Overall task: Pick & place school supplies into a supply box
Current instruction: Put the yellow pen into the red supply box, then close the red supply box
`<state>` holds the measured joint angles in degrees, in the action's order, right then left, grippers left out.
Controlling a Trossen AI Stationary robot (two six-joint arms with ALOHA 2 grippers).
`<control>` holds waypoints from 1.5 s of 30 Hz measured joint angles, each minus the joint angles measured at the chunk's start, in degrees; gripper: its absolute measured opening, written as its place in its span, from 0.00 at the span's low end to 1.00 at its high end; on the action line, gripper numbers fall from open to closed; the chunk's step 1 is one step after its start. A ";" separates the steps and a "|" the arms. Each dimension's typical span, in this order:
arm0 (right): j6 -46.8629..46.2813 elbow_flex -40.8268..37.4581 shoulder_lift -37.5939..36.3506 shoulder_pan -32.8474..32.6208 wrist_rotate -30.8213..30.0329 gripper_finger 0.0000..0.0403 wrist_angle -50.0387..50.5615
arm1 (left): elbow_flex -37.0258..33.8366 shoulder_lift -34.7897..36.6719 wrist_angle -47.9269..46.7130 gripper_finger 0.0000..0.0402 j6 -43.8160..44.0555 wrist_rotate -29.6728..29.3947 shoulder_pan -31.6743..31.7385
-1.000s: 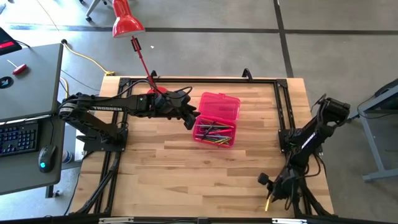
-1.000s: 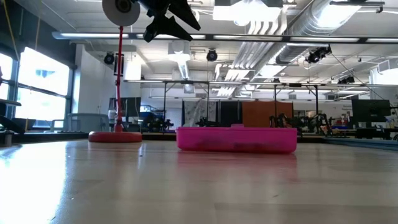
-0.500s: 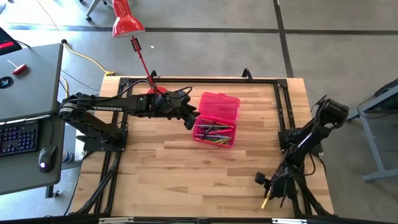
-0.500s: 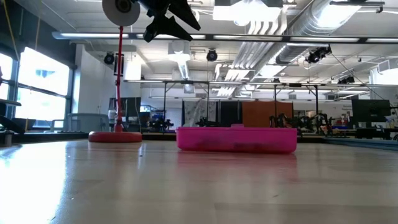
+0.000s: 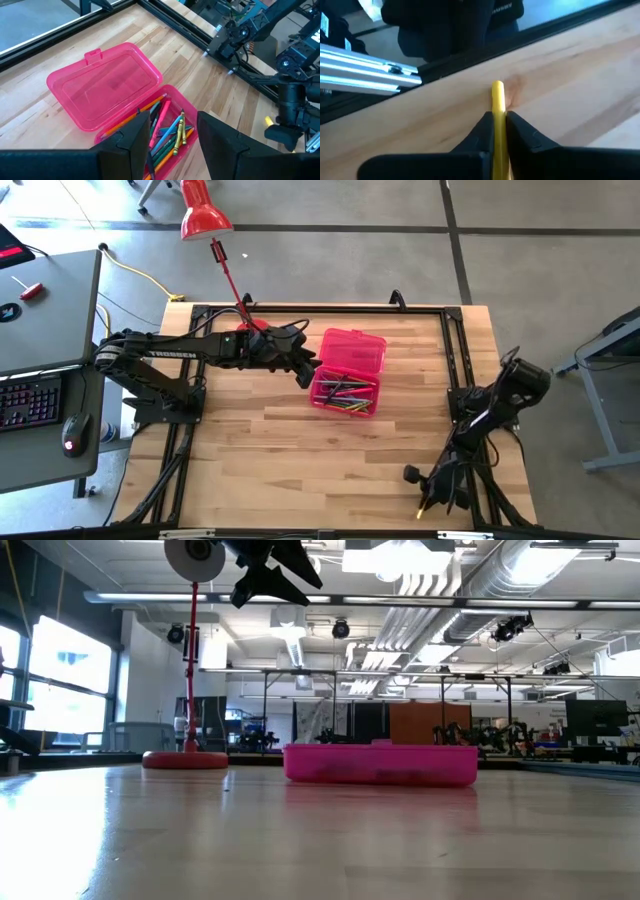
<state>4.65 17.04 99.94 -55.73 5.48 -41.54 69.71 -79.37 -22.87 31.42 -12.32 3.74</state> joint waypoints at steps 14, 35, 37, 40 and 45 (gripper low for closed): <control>6.79 4.49 -3.36 12.99 -27.08 0.02 -13.43 | -0.02 -0.02 0.00 0.49 0.01 -0.07 0.01; -4.70 24.62 -7.20 52.83 -23.26 0.04 22.81 | -0.02 -0.02 3.41 0.49 -0.01 -0.28 0.01; -4.88 24.33 -6.14 53.85 -21.60 0.06 23.14 | -0.02 -0.02 3.31 0.49 -0.01 -0.29 0.01; -4.58 24.28 -4.43 54.63 -21.37 0.11 23.08 | -0.02 -0.02 2.90 0.49 -0.03 -0.28 0.01; -3.17 24.28 -3.32 55.08 -21.40 0.20 23.13 | -0.02 -0.02 2.38 0.49 -0.03 -0.24 0.01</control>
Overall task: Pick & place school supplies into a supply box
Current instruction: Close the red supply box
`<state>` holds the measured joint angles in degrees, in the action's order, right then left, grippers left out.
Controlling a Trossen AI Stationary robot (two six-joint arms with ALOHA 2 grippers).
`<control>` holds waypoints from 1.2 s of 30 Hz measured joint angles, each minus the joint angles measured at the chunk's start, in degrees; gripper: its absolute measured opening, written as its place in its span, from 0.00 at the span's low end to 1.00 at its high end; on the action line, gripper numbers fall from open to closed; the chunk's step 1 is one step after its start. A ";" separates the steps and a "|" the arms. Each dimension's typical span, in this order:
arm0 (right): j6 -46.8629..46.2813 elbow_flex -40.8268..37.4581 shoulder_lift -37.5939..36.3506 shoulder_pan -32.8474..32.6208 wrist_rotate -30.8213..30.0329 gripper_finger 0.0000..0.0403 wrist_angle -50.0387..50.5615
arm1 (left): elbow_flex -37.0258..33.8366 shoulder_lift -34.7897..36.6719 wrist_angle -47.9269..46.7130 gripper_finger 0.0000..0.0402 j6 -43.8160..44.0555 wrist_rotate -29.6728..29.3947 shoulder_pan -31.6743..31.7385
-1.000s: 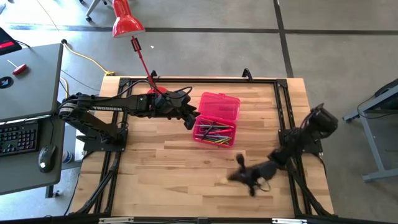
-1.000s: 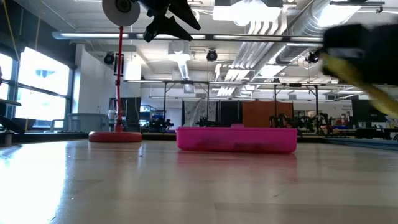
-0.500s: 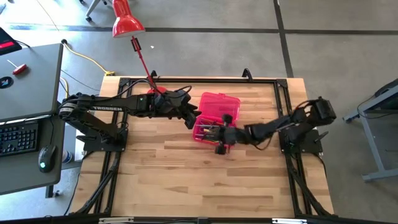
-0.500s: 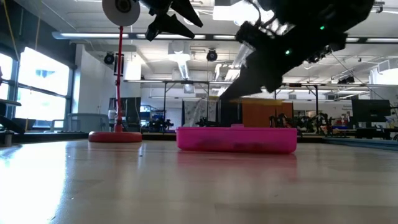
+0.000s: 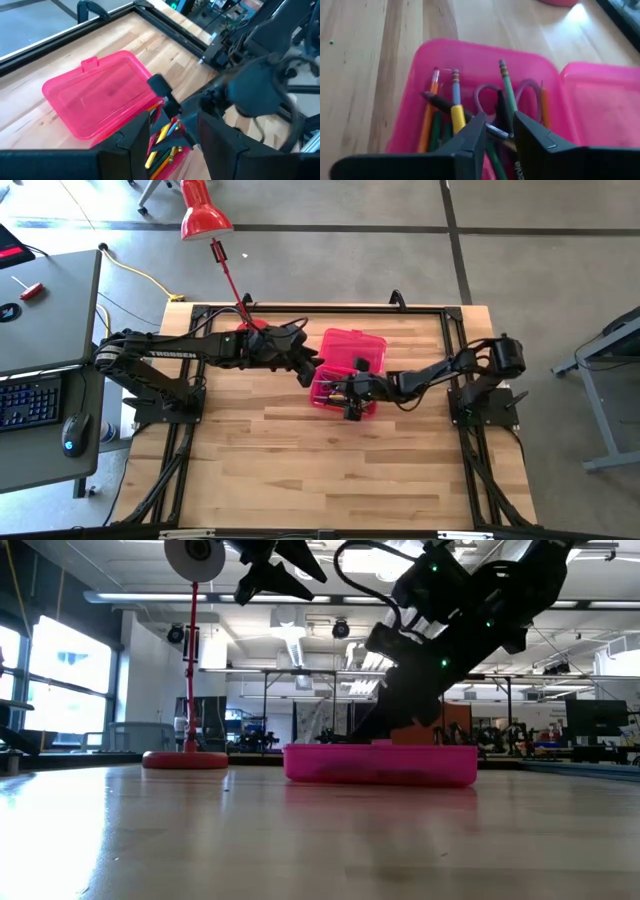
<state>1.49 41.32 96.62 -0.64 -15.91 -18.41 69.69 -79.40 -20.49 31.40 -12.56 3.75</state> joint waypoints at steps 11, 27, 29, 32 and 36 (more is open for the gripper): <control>4.74 4.30 -6.43 0.84 -4.73 0.27 4.28 | 0.00 0.00 -1.31 0.49 -3.76 1.80 0.02; -7.63 4.33 -17.23 14.79 -13.17 0.20 21.16 | 0.02 0.61 -16.68 0.49 -12.72 -10.54 2.62; -7.92 3.81 -17.22 16.11 -11.96 0.16 21.24 | 0.02 0.61 -18.34 0.49 -12.72 -10.80 2.64; -7.77 3.48 -17.22 17.37 -13.14 0.08 21.56 | 0.02 0.61 -21.77 0.49 -12.65 -10.93 2.64; -7.52 3.48 -17.22 19.74 -14.86 0.01 22.28 | 0.02 0.55 -23.01 0.48 -12.27 -9.41 2.64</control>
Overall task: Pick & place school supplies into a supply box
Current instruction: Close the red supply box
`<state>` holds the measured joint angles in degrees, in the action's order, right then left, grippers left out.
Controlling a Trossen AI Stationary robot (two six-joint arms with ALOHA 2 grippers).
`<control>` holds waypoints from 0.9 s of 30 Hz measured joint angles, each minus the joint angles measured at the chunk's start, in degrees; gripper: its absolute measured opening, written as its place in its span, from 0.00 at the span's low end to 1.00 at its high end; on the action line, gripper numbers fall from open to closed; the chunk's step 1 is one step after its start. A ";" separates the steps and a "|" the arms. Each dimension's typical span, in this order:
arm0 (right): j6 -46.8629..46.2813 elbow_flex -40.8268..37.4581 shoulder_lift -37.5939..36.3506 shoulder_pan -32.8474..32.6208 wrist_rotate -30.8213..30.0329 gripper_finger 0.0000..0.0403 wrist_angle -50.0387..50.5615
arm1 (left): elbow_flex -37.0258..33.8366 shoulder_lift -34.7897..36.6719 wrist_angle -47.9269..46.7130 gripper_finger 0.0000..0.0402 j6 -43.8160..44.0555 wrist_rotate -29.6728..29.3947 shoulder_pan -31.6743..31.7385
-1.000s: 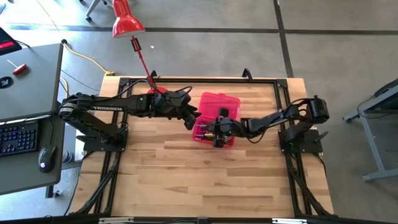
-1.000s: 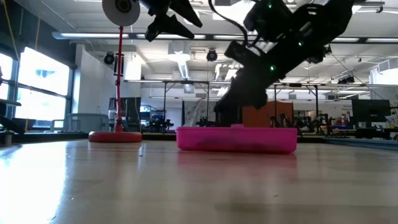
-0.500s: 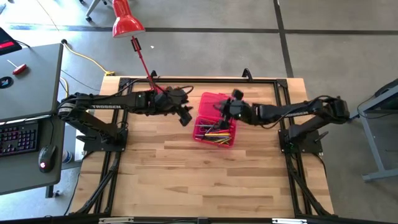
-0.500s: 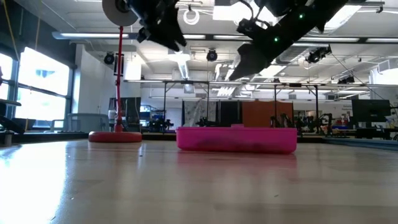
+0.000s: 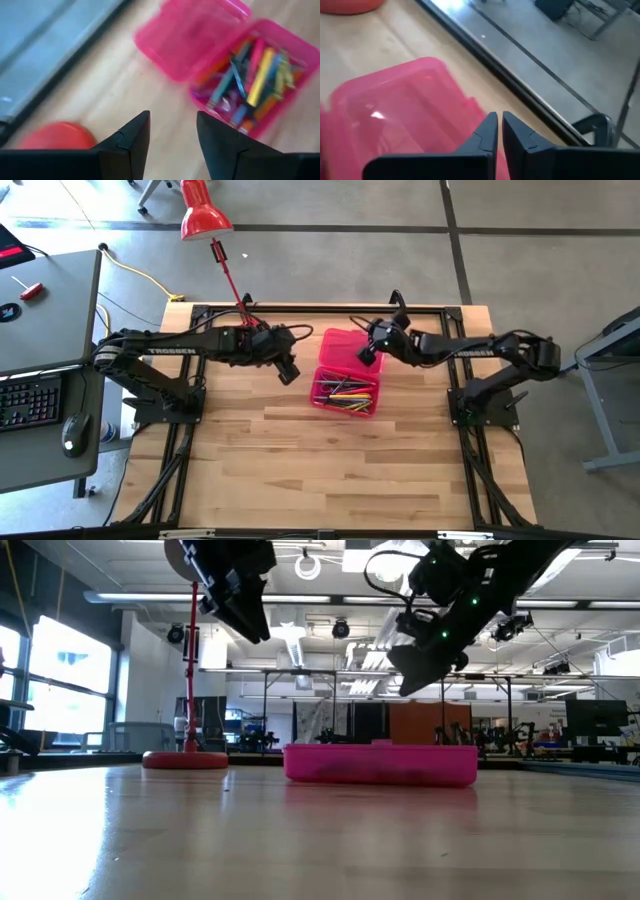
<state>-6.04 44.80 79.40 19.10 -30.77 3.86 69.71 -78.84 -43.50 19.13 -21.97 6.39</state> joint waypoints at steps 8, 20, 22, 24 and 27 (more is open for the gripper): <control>-0.16 0.00 0.00 6.82 7.28 0.01 3.87 | 0.06 -3.15 0.22 0.21 0.90 18.88 -0.93; -1.78 0.00 0.13 19.79 20.78 0.00 8.83 | -0.02 -18.82 9.31 0.07 1.05 20.89 -5.40; -2.46 0.00 0.70 21.62 22.32 0.00 10.41 | -0.03 -21.43 11.90 0.03 2.39 22.51 -5.72; -2.64 0.00 1.80 23.02 22.40 0.00 11.53 | -0.11 -22.75 11.43 0.03 4.18 23.21 -5.77; -1.33 0.00 4.00 24.56 24.98 0.00 11.76 | -0.03 -24.45 11.43 0.07 5.68 23.11 -5.68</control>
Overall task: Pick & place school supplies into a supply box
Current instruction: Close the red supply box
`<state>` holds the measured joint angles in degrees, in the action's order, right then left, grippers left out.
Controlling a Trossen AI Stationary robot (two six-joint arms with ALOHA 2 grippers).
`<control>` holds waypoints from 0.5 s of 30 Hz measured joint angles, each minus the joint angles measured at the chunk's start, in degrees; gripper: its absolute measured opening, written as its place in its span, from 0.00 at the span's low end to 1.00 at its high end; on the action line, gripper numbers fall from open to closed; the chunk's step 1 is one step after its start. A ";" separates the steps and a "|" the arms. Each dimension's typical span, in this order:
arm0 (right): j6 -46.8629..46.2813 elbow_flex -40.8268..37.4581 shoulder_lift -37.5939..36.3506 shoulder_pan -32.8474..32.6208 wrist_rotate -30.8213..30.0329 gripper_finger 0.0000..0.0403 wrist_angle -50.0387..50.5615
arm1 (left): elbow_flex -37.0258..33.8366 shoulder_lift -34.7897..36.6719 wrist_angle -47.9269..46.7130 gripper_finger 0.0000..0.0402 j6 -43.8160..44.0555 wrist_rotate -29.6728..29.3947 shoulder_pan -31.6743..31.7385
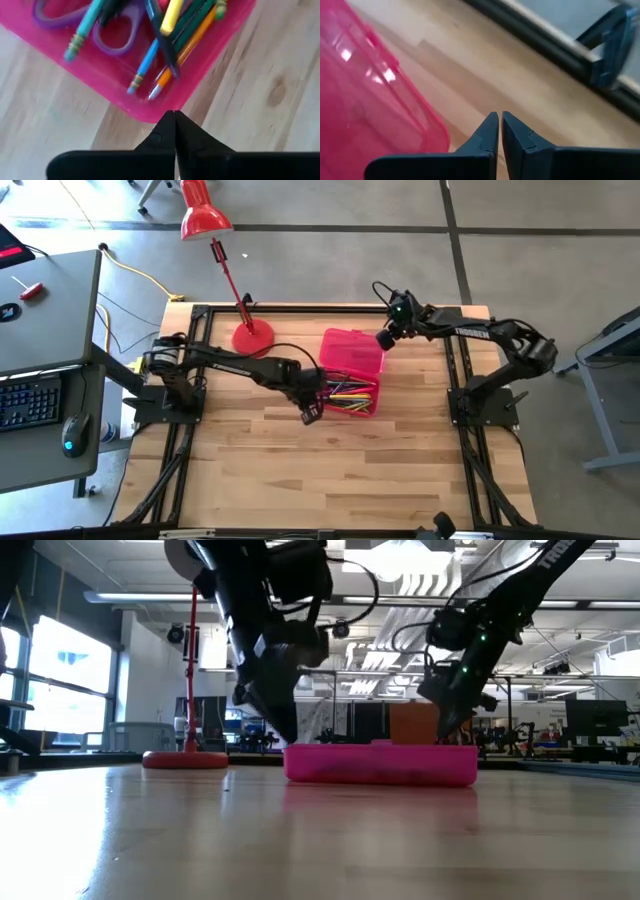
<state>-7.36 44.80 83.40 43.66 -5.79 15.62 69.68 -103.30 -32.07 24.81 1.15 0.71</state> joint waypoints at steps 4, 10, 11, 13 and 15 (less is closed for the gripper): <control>0.18 0.00 3.56 0.85 2.99 0.00 -0.45 | 0.07 -0.78 1.11 0.05 0.11 -0.46 0.12; 0.29 0.00 7.93 0.53 4.38 0.00 -1.25 | 0.05 -0.78 2.52 0.05 -0.16 -1.72 0.94; 0.31 0.00 8.20 0.55 4.92 0.00 -1.54 | 0.05 -0.80 2.41 0.06 -0.16 -1.67 1.01; 0.31 0.00 8.37 0.55 6.17 0.00 -2.13 | 0.05 -0.80 2.22 0.07 -0.16 -1.68 1.16; 0.24 0.00 8.37 0.59 7.85 0.00 -2.69 | 0.05 -0.80 2.13 0.05 -0.21 -1.67 1.14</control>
<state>-7.12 44.80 91.77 44.25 2.07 12.93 69.73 -104.09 -29.94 24.60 -0.52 1.86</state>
